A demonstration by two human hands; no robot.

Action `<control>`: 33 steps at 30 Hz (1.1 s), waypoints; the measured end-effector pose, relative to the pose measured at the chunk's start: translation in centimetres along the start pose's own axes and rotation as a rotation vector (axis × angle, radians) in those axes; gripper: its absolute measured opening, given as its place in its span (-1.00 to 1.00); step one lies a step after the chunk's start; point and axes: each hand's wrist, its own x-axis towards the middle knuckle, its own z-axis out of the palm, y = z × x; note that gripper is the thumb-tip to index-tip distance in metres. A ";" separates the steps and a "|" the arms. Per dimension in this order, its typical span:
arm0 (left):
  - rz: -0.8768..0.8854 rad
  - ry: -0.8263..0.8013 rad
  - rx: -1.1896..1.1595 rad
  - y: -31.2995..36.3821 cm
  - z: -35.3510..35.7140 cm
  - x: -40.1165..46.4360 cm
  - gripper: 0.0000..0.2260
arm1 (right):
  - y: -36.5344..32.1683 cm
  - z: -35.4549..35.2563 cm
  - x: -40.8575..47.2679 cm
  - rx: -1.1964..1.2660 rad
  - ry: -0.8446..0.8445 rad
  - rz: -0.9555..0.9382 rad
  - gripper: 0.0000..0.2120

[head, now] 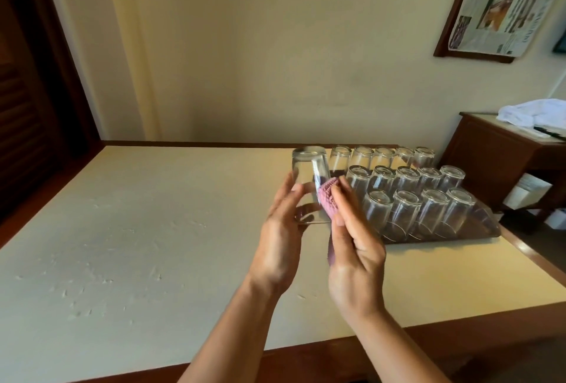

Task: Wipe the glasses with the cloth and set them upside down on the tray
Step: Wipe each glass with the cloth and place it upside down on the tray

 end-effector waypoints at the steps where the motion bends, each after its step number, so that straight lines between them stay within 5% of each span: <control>1: -0.021 -0.022 0.016 0.1 -0.1 -0.3 -0.70 | 0.0 -0.2 0.0 -0.012 0.016 -0.001 -0.63; 9: 0.105 0.086 0.072 -0.7 0.2 -0.2 -0.29 | 0.0 -0.1 2.0 0.079 0.048 0.039 -0.63; 18: -0.062 -0.076 -0.056 -1.0 0.3 -1.0 -0.45 | -0.7 -0.3 3.6 0.018 0.099 0.007 -0.63; 23: 0.016 0.041 -0.083 -0.5 0.1 0.2 -0.43 | -0.1 0.2 0.3 0.071 0.010 0.024 -0.62; 28: -0.038 -0.065 -0.034 -0.6 -0.1 -0.5 -0.59 | -0.4 -0.3 2.2 0.093 0.036 0.023 -0.61; 33: 0.080 0.072 -0.021 -0.6 0.2 0.2 -0.43 | -0.1 -0.4 2.4 0.009 0.034 -0.012 -0.62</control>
